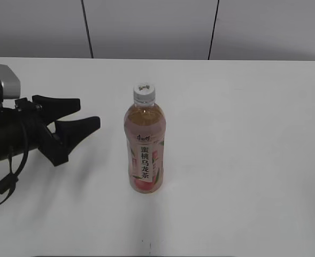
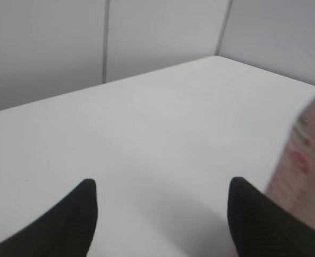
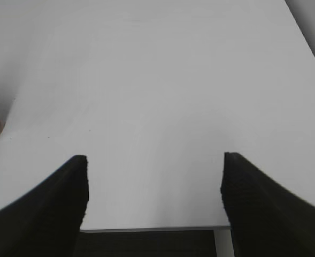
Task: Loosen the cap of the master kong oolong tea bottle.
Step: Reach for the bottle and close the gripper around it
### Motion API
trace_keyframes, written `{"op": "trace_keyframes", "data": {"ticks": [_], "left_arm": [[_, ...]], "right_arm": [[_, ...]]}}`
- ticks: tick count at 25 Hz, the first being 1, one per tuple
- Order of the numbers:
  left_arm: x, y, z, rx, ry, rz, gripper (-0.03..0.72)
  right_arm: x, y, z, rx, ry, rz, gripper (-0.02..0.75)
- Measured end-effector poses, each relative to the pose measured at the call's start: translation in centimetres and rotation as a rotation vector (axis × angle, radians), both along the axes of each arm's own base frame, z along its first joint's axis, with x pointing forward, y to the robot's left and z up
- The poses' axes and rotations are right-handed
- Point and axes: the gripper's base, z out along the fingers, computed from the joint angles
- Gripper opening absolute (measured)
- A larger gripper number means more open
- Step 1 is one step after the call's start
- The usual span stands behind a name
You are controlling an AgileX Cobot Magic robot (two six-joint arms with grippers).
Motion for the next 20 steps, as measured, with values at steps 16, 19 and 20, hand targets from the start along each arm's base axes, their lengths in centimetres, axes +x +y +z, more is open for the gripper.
{"op": "trace_keyframes", "data": {"ticks": [16,19,20], "left_arm": [[-1.7,-1.0,-0.5,0.058,0.006,-0.221,0.65],[-1.9,-1.0,-0.5,0.065,0.006,-0.247,0.646],[-2.0,-1.1,-0.5,0.066,0.006,-0.25,0.645]], "right_arm": [[0.0,0.0,0.0,0.0,0.0,0.0,0.586],[0.0,0.0,0.0,0.0,0.0,0.0,0.586],[0.0,0.0,0.0,0.0,0.0,0.0,0.586]]}}
